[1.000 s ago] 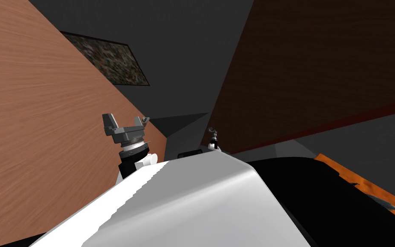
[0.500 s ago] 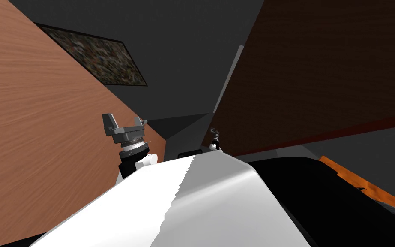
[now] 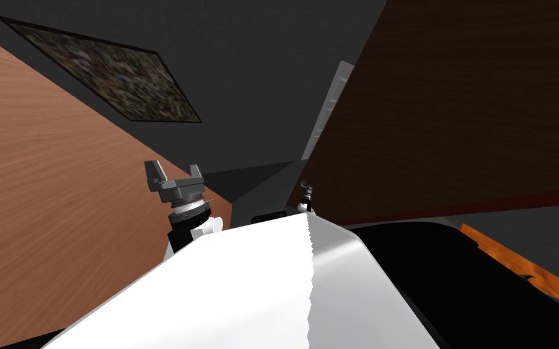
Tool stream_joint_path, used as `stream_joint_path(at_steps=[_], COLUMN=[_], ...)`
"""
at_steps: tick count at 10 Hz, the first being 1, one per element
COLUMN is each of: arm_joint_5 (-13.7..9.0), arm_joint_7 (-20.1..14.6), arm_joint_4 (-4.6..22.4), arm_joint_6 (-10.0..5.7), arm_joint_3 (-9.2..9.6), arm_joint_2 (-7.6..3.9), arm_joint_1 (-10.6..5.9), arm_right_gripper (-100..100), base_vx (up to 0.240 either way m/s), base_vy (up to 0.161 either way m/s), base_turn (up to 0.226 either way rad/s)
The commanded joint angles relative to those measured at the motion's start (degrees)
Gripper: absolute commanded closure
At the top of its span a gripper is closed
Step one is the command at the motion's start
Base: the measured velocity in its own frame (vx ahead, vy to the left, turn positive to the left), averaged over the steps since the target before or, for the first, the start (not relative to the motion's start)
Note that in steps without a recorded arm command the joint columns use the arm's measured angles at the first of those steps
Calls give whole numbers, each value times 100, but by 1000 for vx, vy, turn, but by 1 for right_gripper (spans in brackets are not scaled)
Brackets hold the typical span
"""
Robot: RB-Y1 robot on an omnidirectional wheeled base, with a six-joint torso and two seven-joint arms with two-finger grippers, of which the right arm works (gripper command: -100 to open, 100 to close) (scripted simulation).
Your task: Push the door open
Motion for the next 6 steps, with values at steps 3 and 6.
stream_joint_path(at_steps=[3,6], arm_joint_5=[-64,-186], arm_joint_7=[38,114], arm_joint_4=[-35,-56], arm_joint_6=[-7,-24], arm_joint_3=[-121,-339], arm_joint_2=[39,-49], arm_joint_1=[14,29], arm_right_gripper=[100,100], base_vx=[145,175], base_vy=[5,-11], base_turn=[-45,-42])
